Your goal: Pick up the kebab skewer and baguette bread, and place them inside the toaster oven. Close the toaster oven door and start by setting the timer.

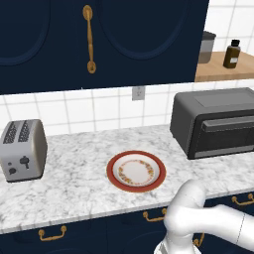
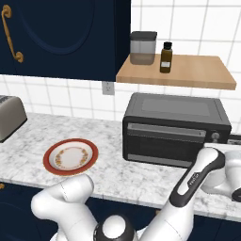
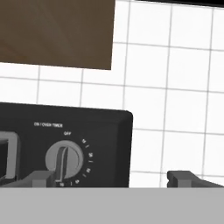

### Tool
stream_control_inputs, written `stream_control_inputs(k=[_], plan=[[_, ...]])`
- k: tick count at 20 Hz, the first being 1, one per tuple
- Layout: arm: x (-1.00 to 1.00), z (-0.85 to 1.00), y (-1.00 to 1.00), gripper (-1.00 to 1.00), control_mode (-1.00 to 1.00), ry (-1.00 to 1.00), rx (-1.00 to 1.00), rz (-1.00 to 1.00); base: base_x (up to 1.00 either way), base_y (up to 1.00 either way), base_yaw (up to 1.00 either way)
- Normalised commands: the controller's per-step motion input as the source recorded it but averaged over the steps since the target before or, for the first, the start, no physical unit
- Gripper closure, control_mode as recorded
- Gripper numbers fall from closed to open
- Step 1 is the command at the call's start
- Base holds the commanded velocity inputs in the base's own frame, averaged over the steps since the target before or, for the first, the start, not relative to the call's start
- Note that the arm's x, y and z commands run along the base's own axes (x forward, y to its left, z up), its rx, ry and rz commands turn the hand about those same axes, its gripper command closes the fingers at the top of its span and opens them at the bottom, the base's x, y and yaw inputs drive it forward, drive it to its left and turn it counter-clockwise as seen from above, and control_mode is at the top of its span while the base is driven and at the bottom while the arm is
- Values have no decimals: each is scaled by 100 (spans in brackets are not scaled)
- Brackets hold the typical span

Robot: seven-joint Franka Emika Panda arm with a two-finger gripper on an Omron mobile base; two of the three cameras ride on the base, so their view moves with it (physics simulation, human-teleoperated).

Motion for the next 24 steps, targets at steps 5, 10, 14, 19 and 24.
stream_control_inputs(k=[5,10,14,19,24], plan=[[8,0,12,-100,-100,0,0,0,0,0,0],[40,0,-4,-100,-100,0,0,0,0,0,0],[14,0,-31,-100,-100,0,0,0,0,0,0],[0,0,-17,-100,-100,-3,0,0,0,0,0],[0,3,0,-100,-100,-7,0,-7,0,0,0]])
